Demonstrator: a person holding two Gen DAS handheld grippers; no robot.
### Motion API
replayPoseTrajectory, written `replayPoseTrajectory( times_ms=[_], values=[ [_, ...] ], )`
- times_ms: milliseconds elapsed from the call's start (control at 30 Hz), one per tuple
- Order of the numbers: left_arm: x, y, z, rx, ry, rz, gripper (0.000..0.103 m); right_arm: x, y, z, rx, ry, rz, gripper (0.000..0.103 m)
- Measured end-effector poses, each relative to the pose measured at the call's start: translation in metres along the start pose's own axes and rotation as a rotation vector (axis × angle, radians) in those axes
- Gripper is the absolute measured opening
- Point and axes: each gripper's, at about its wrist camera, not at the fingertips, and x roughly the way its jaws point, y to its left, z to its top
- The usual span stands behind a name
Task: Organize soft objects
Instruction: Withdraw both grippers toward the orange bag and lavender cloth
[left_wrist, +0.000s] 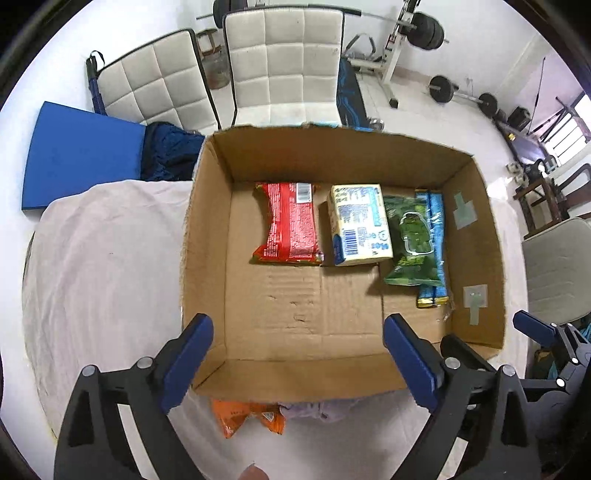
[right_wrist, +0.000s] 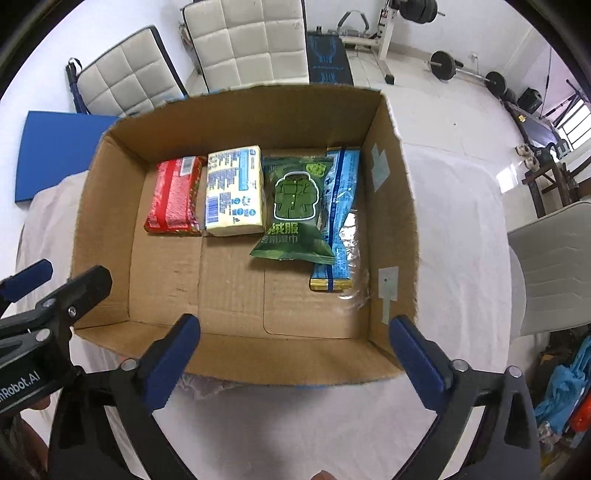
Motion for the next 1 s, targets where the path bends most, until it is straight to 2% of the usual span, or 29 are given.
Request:
replayPoseTrajectory(
  times_ms=[233, 433, 633, 733, 833, 1000],
  values=[
    [-0.036, 0.006, -0.017, -0.033, -0.062, -0.023, 0.098, -0.037, 0.002, -0.019, 0.001, -0.074, 0.0, 0.103],
    [-0.07, 0.007, -0.031, -0.03, -0.123, 0.003, 0.098, -0.068, 0.005, -0.035, 0.004, -0.139, 0.017, 0.103],
    [-0.092, 0.015, -0.037, -0.033, -0.17, 0.036, 0.098, -0.084, 0.009, -0.04, 0.007, -0.154, 0.063, 0.103],
    [-0.092, 0.029, -0.044, -0.054, -0.162, 0.063, 0.098, -0.073, 0.016, -0.049, 0.002, -0.097, 0.144, 0.103],
    [-0.082, 0.049, -0.06, -0.084, -0.127, 0.091, 0.098, -0.051, 0.037, -0.068, -0.073, -0.032, 0.186, 0.103],
    [-0.042, 0.086, -0.098, -0.144, -0.009, 0.132, 0.098, 0.009, 0.076, -0.1, -0.204, 0.082, 0.217, 0.103]
  ],
)
